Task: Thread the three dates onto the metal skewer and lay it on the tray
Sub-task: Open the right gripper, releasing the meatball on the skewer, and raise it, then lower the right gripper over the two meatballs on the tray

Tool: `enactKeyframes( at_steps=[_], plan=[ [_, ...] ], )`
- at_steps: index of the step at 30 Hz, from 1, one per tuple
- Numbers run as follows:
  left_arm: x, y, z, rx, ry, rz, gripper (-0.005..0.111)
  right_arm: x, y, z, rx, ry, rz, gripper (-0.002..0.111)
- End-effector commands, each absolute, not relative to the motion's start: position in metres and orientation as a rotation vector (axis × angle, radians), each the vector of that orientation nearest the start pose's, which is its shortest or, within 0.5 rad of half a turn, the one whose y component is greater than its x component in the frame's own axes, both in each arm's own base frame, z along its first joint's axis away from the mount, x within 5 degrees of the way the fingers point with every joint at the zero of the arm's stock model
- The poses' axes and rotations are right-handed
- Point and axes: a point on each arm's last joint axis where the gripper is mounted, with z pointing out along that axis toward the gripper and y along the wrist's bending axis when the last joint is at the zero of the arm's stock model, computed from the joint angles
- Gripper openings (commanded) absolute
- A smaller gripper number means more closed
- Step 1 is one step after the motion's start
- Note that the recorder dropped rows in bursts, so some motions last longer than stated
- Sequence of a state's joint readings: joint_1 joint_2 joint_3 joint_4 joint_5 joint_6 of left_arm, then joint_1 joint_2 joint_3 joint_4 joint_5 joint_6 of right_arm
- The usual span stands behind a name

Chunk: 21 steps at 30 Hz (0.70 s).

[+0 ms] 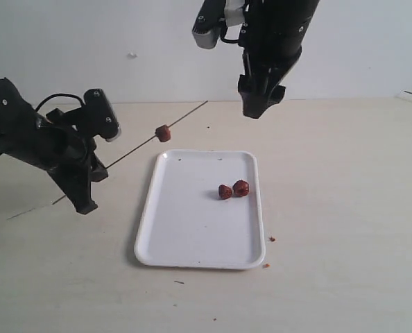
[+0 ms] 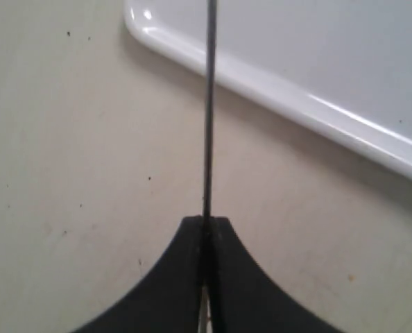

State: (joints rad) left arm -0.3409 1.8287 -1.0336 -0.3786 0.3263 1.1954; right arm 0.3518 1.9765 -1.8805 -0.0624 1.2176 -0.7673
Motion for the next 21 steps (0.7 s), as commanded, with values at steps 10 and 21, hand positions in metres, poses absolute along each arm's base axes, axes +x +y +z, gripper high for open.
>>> enactKeyframes(
  at_steps=[10, 21],
  plan=[
    [0.338, -0.096, 0.166, 1.395, 2.281, -0.024, 0.0, 0.421, 0.159, 0.212, -1.648, 2.495, 0.035, 0.067],
    [0.333, -0.093, 0.183, 1.359, 2.275, -0.028, 0.0, 0.429, 0.152, 0.181, -1.937, 2.393, -0.098, 0.066]
  ],
)
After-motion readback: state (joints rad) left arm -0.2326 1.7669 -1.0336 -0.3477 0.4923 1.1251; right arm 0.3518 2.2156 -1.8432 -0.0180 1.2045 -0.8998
